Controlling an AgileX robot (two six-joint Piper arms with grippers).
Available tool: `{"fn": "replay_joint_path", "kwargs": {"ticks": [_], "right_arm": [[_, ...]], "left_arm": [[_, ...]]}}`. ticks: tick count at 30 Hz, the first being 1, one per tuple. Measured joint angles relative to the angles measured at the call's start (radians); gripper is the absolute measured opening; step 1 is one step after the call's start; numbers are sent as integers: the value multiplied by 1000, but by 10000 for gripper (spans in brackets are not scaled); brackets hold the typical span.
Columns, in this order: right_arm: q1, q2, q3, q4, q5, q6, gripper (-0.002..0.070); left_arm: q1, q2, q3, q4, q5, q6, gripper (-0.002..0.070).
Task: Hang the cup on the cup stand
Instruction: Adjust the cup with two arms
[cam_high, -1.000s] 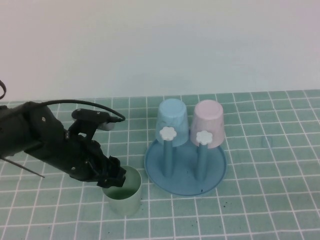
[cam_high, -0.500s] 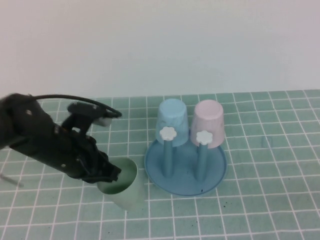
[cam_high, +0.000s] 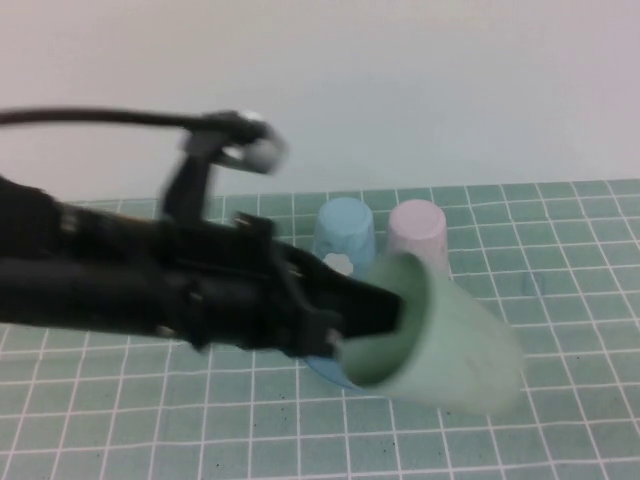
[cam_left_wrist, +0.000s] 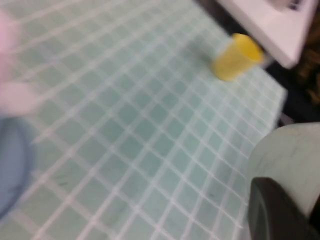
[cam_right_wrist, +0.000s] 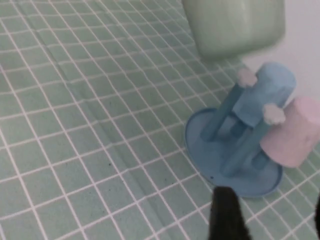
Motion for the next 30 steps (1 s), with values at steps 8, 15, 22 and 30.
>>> {"fn": "replay_joint_path", "kwargs": {"ticks": [8,15,22,30], "right_arm": [[10,138,-189,6,60,-35,616],[10,259,-218,-13,112,-56,648],[10,332,-218,7,78,-105,689],[10,410,-218,81,70,-141,692]], "left_arm": [[-267,73,0,-44,-198,10,1],[-315,139,-35,-95,-231,15,1],[-317,158,-37,-109,-226,31,1],[-317,158,-37,-143,-252,42,1]]}}
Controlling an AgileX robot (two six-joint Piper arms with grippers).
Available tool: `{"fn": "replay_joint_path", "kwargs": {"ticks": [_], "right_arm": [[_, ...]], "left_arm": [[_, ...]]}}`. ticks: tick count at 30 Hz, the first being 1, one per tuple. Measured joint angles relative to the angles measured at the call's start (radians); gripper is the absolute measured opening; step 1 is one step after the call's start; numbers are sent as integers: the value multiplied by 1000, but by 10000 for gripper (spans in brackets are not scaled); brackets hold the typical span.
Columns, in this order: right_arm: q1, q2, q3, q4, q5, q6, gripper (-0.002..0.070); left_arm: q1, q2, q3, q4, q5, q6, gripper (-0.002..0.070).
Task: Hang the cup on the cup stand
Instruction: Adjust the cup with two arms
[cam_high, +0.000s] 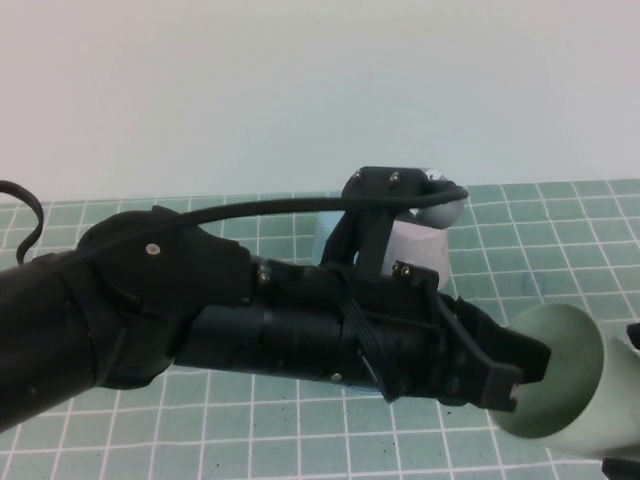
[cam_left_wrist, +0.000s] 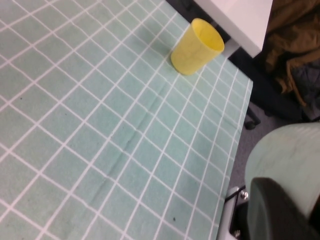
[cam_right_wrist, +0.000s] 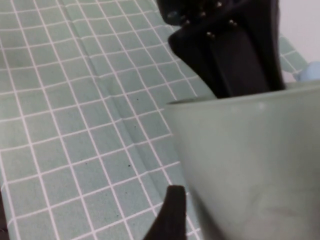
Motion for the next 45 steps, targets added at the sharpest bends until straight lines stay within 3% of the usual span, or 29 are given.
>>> {"fn": "replay_joint_path", "kwargs": {"ticks": [15,24,42,45], "right_arm": [[0,21,-2,43,29,-60,693],[0,21,-3,-13,55,57,693],[1,69,-19,-80,67,61,693],[1,69,-19,-81,67,54,659]], "left_arm": [[0,0,0,-73,59,48,1],[0,9,-19,-69,64,85,1],[0,91,-68,-73,127,102,1],[0,91,-68,-82,127,109,1]]}}
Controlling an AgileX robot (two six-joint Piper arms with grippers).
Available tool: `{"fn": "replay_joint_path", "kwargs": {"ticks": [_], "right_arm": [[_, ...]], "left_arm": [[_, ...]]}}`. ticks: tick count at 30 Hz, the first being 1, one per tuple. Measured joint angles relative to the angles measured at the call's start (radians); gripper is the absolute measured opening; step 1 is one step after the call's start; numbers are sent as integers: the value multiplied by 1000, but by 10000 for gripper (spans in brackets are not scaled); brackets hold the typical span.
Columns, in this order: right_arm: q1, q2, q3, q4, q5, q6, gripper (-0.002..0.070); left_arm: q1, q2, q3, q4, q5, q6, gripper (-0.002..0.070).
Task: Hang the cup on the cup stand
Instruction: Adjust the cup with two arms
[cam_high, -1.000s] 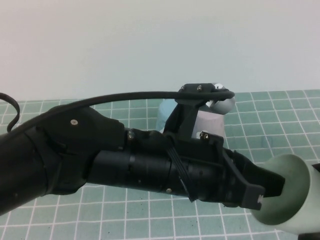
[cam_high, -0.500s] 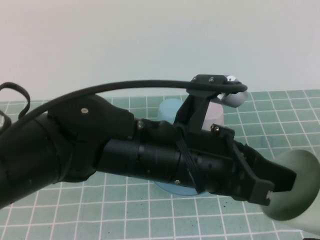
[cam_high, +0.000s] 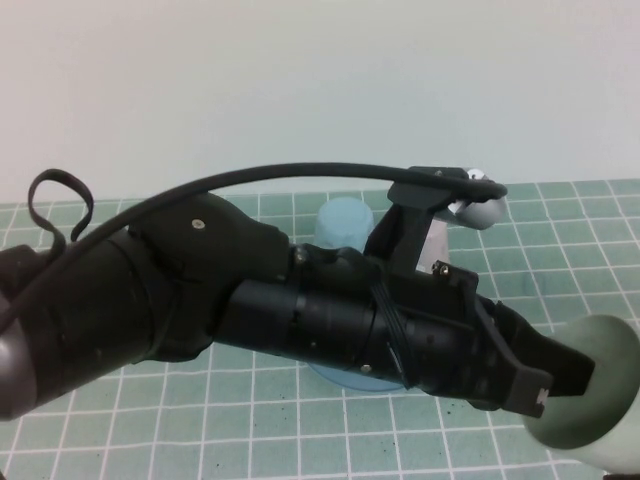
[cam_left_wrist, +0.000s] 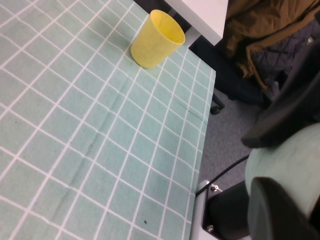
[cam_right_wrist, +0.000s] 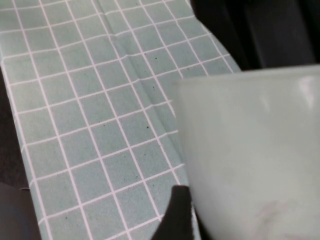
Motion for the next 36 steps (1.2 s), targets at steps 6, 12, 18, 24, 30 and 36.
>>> {"fn": "replay_joint_path", "kwargs": {"ticks": [6,12,18,24,30,36], "right_arm": [[0,0,0,-4,2,-18,613],[1,0,0,-4,4,-25,612],[1,0,0,-6,4,-25,612],[1,0,0,-6,3,-27,612],[1,0,0,-6,1,-27,611],[1,0,0,-6,-8,-29,611]], "left_arm": [[0,0,0,-2,2,28,2],[0,0,0,-2,17,71,123],[0,0,0,-2,25,92,313],[0,0,0,-2,19,106,320],[0,0,0,-2,14,119,313],[31,0,0,-2,3,137,313]]}}
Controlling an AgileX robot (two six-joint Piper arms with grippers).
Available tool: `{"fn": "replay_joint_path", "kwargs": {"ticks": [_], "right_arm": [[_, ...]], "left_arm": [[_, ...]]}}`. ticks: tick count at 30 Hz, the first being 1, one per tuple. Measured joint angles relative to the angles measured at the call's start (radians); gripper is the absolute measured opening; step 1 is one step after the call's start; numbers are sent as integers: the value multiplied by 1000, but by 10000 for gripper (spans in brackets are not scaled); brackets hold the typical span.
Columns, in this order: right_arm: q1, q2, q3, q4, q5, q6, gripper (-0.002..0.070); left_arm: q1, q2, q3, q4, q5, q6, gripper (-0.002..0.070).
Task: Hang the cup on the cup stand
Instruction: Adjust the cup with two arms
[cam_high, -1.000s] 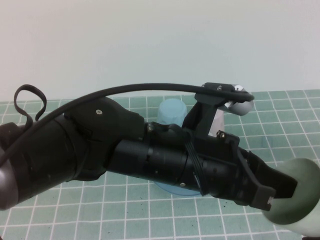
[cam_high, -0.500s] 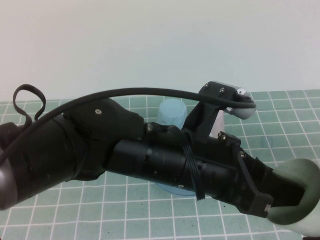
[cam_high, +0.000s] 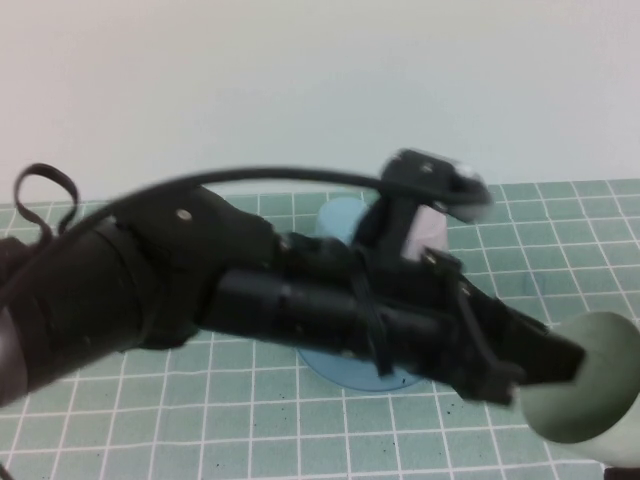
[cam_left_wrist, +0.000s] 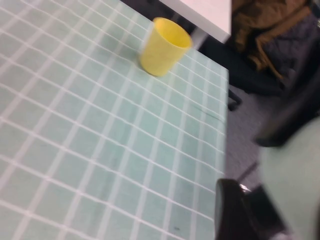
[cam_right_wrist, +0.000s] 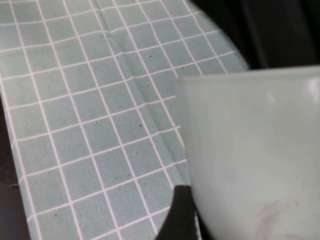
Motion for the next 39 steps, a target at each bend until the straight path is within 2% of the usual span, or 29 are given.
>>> {"fn": "replay_joint_path", "kwargs": {"ticks": [8,19,25,29,30,31,32,39], "right_arm": [[0,0,0,0,-21,0,611],[0,0,0,-9,-44,0,610],[0,0,0,-21,-44,0,610],[0,0,0,-23,-46,0,610],[0,0,0,-23,-49,0,610],[0,0,0,-23,-48,0,610],[0,0,0,-23,-48,0,610],[0,0,0,-23,-48,0,610]], "left_arm": [[161,-2,-2,-3,122,-23,313],[172,-94,-2,-6,223,-23,313],[148,-155,-2,-6,282,-23,312],[93,-155,-2,13,234,-29,417],[77,-151,-2,20,218,-33,367],[58,-147,-2,22,197,-35,461],[41,-145,-2,22,177,-35,473],[-39,-138,-2,40,47,-35,474]]}}
